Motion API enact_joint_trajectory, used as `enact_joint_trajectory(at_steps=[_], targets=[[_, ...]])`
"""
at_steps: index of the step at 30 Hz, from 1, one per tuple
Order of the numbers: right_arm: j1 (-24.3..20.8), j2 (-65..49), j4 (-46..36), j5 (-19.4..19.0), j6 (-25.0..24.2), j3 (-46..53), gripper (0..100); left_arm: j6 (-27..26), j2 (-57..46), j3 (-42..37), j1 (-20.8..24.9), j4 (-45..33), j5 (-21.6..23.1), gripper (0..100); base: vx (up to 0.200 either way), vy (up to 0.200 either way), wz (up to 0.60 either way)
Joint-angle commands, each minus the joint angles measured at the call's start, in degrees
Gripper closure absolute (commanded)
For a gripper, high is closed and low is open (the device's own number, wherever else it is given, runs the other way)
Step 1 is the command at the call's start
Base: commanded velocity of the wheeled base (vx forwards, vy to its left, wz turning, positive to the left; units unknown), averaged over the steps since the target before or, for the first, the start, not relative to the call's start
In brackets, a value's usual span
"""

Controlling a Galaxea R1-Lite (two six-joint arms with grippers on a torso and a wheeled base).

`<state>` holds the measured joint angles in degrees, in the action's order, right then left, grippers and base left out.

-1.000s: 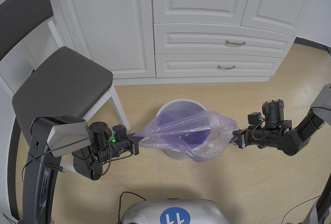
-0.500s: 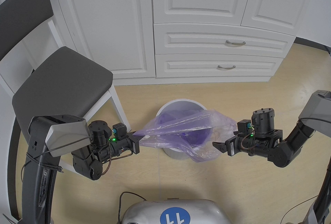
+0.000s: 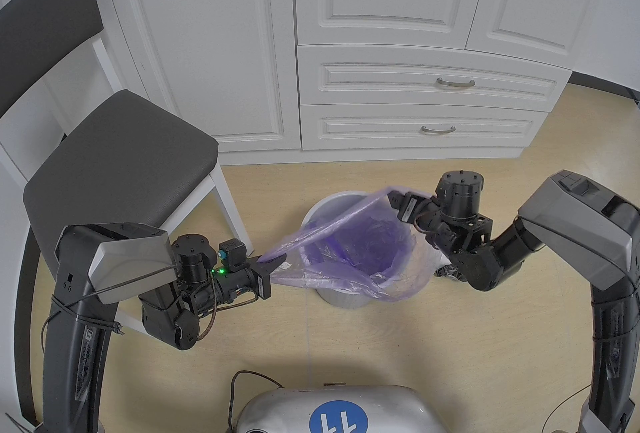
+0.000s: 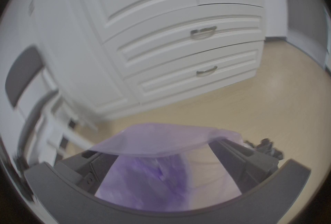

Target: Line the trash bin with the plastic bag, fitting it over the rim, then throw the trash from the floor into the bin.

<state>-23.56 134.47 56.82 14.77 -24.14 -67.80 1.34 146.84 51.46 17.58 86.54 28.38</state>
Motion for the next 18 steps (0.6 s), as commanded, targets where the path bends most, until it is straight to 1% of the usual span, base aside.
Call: enact_joint_trajectory(at_steps=[1, 4, 6, 7, 8, 10, 12, 13, 14, 15, 16, 17, 18], targets=[[-0.52, 8.44, 1.28, 5.18, -10.84, -11.82, 0, 0.07, 0.47, 0.31, 0.09, 0.03, 0.01, 100, 0.0, 0.0, 0.0], [-1.31, 7.03, 1.1, 5.0, -10.4, -9.28, 0, 0.24, 0.38, 0.66, 0.09, 0.03, 0.01, 100, 0.0, 0.0, 0.0], [-2.36, 3.87, 1.01, 3.51, -8.65, -2.86, 0, 0.24, 0.21, 0.75, 0.09, 0.03, 0.01, 100, 0.0, 0.0, 0.0], [-2.89, 2.02, 1.19, 2.01, -7.06, 0.39, 0, 0.24, 0.21, 0.93, 0.09, 0.03, -0.08, 100, 0.0, 0.0, 0.0], [-3.24, -0.44, 1.98, -1.15, -4.16, 5.05, 0, 0.33, 0.12, 1.1, 0.09, 0.03, -0.08, 100, 0.0, 0.0, 0.0], [-3.51, -5.01, 2.95, -5.81, 1.02, 12.26, 0, 0.33, 0.03, 1.28, 0.09, 0.03, -0.17, 100, 0.0, 0.0, 0.0], [-3.68, -8.97, 5.32, -8.53, 5.59, 18.32, 0, 0.42, -0.15, 1.28, 0.09, 0.03, -0.17, 100, 0.0, 0.0, 0.0], [-3.68, -10.2, 6.2, -9.24, 7.61, 20.87, 0, 0.42, -0.15, 1.28, 0.09, 0.03, -0.17, 100, 0.0, 0.0, 0.0], [-3.77, -10.46, 6.37, -9.33, 7.88, 21.22, 0, 0.42, -0.15, 1.28, 0.09, 0.03, -0.17, 100, 0.0, 0.0, 0.0], [-4.03, -12.75, 8.22, -10.82, 12.1, 25.88, 0, 0.42, -0.15, 1.28, 0.09, 0.03, -0.17, 100, 0.0, 0.0, 0.0], [-4.21, -13.71, 9.01, -11.7, 14.21, 28.25, 0, 0.42, -0.15, 1.28, 0.09, 0.03, -0.17, 100, 0.0, 0.0, 0.0], [-4.21, -13.71, 9.01, -11.7, 14.21, 28.25, 0, 0.42, -0.15, 1.28, 0.09, 0.03, -0.17, 100, 0.0, 0.0, 0.0], [-5.18, -14.59, 11.21, -14.6, 19.04, 33.26, 0, 0.42, -0.23, 1.28, 0.18, 0.03, -0.17, 100, 0.0, 0.0, 0.0]])
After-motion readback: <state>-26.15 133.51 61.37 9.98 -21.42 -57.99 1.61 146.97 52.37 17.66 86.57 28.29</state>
